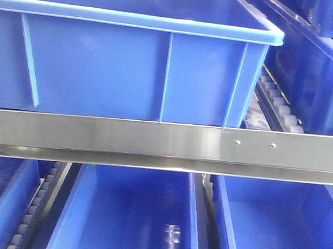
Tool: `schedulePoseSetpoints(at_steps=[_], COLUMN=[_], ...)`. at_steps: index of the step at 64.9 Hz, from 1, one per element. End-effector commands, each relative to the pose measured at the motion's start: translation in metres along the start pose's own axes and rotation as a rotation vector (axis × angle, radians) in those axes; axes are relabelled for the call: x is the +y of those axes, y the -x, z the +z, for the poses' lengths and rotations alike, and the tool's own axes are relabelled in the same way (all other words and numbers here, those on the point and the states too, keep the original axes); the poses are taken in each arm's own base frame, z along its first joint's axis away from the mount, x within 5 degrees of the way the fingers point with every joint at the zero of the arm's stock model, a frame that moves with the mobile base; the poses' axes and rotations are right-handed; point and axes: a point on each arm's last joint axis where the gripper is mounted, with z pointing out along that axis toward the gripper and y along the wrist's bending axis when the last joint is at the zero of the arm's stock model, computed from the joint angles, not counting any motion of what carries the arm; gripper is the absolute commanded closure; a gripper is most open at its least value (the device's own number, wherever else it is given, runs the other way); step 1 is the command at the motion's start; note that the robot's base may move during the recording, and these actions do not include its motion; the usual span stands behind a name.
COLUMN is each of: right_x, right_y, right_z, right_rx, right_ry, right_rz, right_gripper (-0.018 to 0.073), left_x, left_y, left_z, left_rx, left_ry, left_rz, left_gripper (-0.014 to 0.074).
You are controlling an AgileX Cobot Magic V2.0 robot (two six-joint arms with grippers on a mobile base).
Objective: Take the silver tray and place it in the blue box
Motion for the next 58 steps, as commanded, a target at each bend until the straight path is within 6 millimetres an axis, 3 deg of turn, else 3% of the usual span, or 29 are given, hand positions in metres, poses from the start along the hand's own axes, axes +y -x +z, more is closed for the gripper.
schedulePoseSetpoints(at_steps=[1,19,25,38,45,58], right_x=[0.002,0.002,0.002,0.002,0.002,0.002], right_y=[0.016,0.016,0.016,0.016,0.016,0.016], right_z=[-0.003,-0.003,-0.003,-0.003,-0.003,-0.003], right_rx=[-0.132,-0.132,-0.132,-0.132,-0.132,-0.132], right_ry=[0.011,0.011,0.011,0.011,0.011,0.011], right_rz=[-0.017,-0.017,-0.017,-0.017,-0.017,-0.017], right_gripper=[0.0507,0.0507,0.0507,0.0507,0.0507,0.0507], left_x=[0.002,0.017,0.022,0.029,0.029,0.029], left_y=[0.008,-0.023,-0.035,-0.061,-0.063,-0.061], left_z=[-0.003,-0.025,-0.022,-0.019,-0.019,-0.02], left_rx=[-0.103,-0.273,-0.248,-0.148,-0.115,-0.143], left_ry=[0.042,0.248,0.281,0.302,0.312,0.309], left_rz=[-0.004,0.073,0.15,0.122,0.198,0.17], left_gripper=[0.0602,0.0603,0.0603,0.0603,0.0603,0.0603])
